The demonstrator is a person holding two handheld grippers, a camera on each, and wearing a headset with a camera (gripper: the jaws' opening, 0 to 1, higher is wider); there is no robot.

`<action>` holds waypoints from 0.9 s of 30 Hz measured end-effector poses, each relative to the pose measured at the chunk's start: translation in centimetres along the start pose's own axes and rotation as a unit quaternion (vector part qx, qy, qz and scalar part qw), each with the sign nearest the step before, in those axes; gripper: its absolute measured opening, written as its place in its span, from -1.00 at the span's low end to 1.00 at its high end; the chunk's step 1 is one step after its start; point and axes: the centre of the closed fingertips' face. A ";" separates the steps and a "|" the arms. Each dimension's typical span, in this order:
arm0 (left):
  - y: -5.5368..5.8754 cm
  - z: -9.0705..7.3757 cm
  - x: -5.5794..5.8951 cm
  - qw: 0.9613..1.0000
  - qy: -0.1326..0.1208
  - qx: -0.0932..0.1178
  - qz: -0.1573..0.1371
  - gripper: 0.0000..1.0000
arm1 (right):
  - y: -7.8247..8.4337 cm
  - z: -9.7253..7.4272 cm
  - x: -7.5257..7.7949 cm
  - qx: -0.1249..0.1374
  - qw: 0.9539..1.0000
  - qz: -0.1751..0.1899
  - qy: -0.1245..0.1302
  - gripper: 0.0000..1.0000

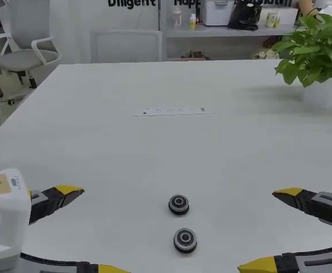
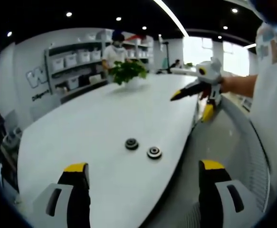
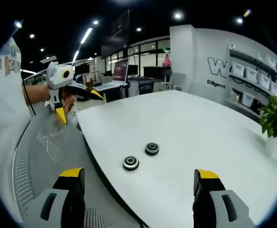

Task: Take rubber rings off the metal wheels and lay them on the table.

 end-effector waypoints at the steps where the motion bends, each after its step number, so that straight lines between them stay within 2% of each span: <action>1: 0.0 0.0 -0.1 1.000 0.000 0.000 0.000 0.93 | 0.0 0.0 0.0 0.000 1.000 0.000 0.000 0.89; 19: -0.8 1.4 -1.3 1.000 0.008 -0.003 0.012 0.85 | -1.1 1.7 1.2 0.007 1.000 -0.016 -0.009 0.80; 27: -1.1 2.8 -1.7 1.000 0.019 -0.010 0.020 0.79 | -0.9 3.2 1.7 -0.003 0.999 -0.032 -0.020 0.75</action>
Point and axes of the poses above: the centre of the closed fingertips' face, and the gripper's own axes: z roughly forward along the fingers, x roughly to its right, y roughly out of its underside, and after that the axes turned 4 degrees about -z, right-handed
